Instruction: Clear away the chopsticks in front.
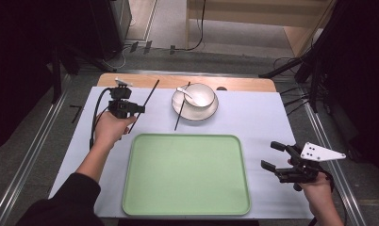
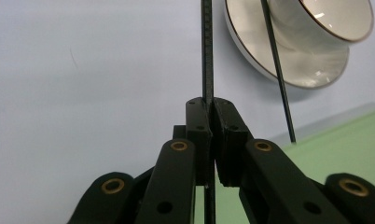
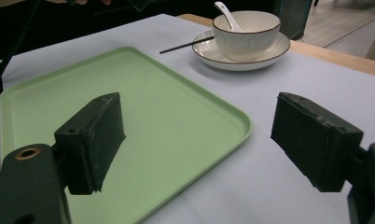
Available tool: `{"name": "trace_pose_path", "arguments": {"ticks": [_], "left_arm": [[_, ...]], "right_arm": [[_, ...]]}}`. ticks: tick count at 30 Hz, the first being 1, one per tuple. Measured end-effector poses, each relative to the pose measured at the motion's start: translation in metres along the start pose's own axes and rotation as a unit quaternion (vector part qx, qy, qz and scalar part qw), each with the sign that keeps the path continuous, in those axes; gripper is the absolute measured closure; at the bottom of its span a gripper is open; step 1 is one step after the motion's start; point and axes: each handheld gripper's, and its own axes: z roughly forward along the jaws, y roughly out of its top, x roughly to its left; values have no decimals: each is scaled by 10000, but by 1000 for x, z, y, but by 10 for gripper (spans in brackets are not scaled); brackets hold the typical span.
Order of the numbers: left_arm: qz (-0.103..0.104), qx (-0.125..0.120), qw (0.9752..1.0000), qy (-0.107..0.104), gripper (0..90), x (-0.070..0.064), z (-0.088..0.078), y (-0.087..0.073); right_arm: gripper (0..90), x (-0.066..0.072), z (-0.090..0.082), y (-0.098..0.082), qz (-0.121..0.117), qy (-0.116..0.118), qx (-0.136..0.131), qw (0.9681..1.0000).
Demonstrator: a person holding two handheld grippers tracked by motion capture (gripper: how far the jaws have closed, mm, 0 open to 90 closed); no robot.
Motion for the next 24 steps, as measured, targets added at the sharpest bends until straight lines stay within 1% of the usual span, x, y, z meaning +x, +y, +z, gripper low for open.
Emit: {"name": "trace_pose_path", "arguments": {"ticks": [1, 2, 3, 4, 5, 6, 8, 10, 12, 13, 15, 16, 17, 18, 20, 21, 22, 23, 24], "left_arm": [[0, 0, 10000, 0, 855, 0, 0, 0], [-50, -33, 9999, -108, 855, 1, -7, -12], [-50, -33, 9999, -108, 855, 1, -7, -12], [7, -51, 9999, -137, 855, -1, -12, -24], [48, -46, 9999, -145, 854, -2, -15, -30], [48, -46, 9999, -145, 854, -2, -15, -30], [157, -77, 9998, -87, 854, -5, -20, -43], [172, -41, 9997, -146, 854, -7, -22, -53], [236, -42, 9996, -141, 854, -10, -24, -63], [226, -77, 9996, -179, 854, -13, -27, -71], [210, -138, 9995, -197, 854, -16, -30, -80], [210, -138, 9995, -197, 854, -16, -30, -80], [197, -160, 9994, -218, 854, -17, -31, -90], [159, -158, 9996, -178, 854, -17, -32, -94], [96, -119, 9997, -199, 854, -16, -32, -101], [71, -94, 9998, -175, 854, -17, -32, -105], [71, -94, 9998, -175, 854, -17, -32, -105], [13, -66, 9998, -191, 854, -19, -31, -114], [0, -15, 9998, -179, 854, -19, -31, -118]], "right_arm": [[174, 0, 0, 0, -10, -9, -7, 10000], [174, 0, 0, 0, -14, -9, -9, 10000], [174, 0, 0, 0, -14, -9, -9, 10000], [174, 0, 0, 0, -12, -21, 12, 10000], [174, 0, 0, 0, -9, -18, 15, 10000], [174, 0, 0, 0, -9, -18, 15, 10000], [174, 1, 0, 0, -19, -9, 13, 10000], [174, 1, 0, 0, -30, -12, 16, 10000], [174, 1, 1, 1, -25, -11, 9, 10000], [174, 1, 1, 1, -17, -8, 7, 10000], [174, 1, 1, 0, -23, -14, 18, 10000], [174, 1, 1, 0, -26, -12, 20, 10000], [174, 1, 1, 0, -26, -15, 23, 10000], [174, 1, 0, 1, -2, -9, 9, 10000], [174, 1, 1, 1, -21, 3, 4, 10000], [174, 1, 1, 1, -35, 8, 2, 10000], [174, 1, 1, 1, -35, 8, 2, 10000], [174, 1, 1, 1, -55, 14, 4, 10000], [174, 1, 1, 1, -56, 21, 8, 10000]]}}
